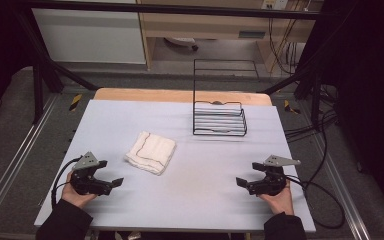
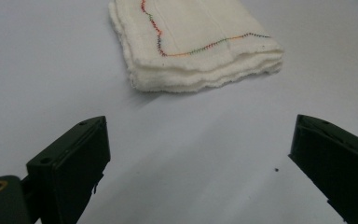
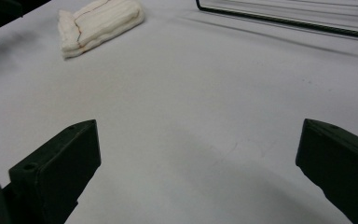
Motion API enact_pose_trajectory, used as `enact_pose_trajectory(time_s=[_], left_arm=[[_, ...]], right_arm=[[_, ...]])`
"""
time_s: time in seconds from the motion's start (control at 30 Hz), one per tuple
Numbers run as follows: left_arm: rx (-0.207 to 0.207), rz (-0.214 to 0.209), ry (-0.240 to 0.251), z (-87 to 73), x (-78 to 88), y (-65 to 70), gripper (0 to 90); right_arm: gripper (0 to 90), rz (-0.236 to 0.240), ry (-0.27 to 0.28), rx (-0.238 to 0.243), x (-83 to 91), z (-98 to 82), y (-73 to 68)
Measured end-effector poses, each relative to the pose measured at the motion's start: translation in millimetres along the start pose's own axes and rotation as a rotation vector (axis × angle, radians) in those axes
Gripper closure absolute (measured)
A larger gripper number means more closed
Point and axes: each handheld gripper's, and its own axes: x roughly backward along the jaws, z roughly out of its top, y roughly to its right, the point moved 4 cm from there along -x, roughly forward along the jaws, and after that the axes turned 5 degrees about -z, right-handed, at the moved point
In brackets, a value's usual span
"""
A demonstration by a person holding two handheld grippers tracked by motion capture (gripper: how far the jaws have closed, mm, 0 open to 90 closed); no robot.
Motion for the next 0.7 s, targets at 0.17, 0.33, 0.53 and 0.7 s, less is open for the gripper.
enact_pose_trajectory(time_s=[0.17,0.33,0.53,0.7], left_arm=[[-0.005,0.002,-0.007,-0.1,-0.6,1.2,4.5],[-0.007,0.000,-0.003,-0.1,0.6,1.8,4.5],[-0.008,-0.002,-0.006,-1.0,1.0,1.8,4.6],[-0.003,-0.002,-0.001,-0.6,1.2,1.7,4.7]], right_arm=[[0.4,-0.001,0.001,-0.003,0.8,0.1,0.5],[0.4,-0.007,-0.001,-0.004,-0.1,-0.2,-0.1],[0.4,-0.015,0.002,-0.005,-1.2,1.8,-2.3],[0.4,-0.021,-0.013,0.004,-5.6,3.3,-6.9]])
